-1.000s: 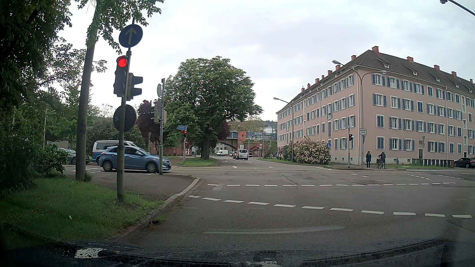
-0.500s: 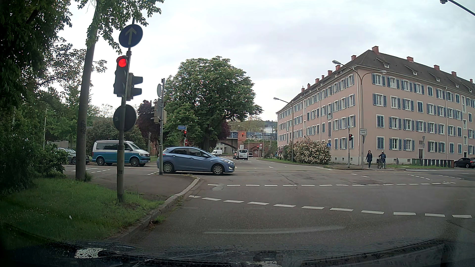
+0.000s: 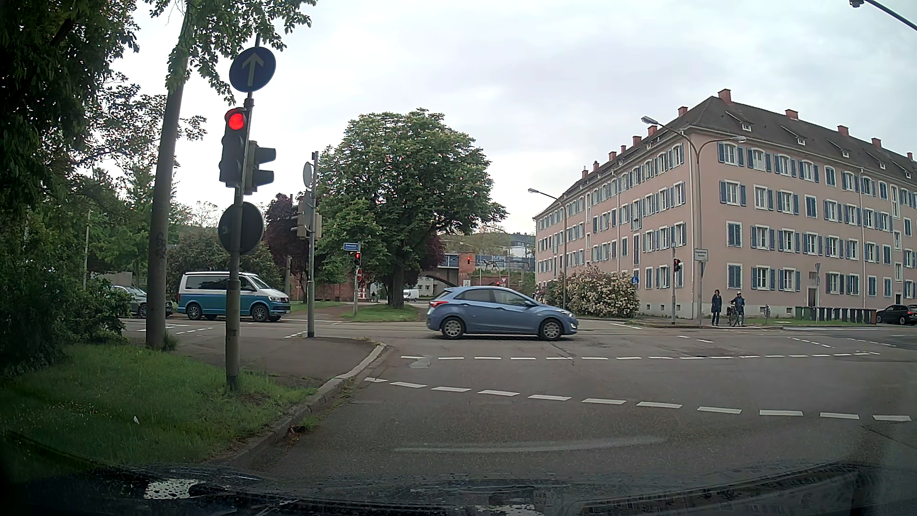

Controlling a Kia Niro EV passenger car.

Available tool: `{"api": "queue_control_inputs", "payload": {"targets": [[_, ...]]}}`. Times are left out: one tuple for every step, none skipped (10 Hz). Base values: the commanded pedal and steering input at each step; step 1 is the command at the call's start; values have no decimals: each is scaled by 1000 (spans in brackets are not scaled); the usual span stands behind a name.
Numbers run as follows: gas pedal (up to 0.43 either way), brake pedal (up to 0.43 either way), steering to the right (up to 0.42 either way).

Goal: Follow the waypoints while adhering to traffic rules and regulations

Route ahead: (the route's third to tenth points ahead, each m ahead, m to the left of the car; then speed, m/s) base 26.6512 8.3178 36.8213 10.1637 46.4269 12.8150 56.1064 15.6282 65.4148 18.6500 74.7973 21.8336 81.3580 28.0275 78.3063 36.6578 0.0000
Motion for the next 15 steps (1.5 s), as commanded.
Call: {"api": "queue_control_inputs", "payload": {"targets": [[0, 201, 3], [0, 201, 3], [0, 201, 3], [0, 201, 3], [0, 201, 3], [0, 201, 3], [0, 201, 3], [0, 207, 3], [0, 201, 3], [0, 201, 3], [0, 201, 3], [0, 201, 3], [0, 201, 3], [0, 201, 3], [0, 201, 3]]}}
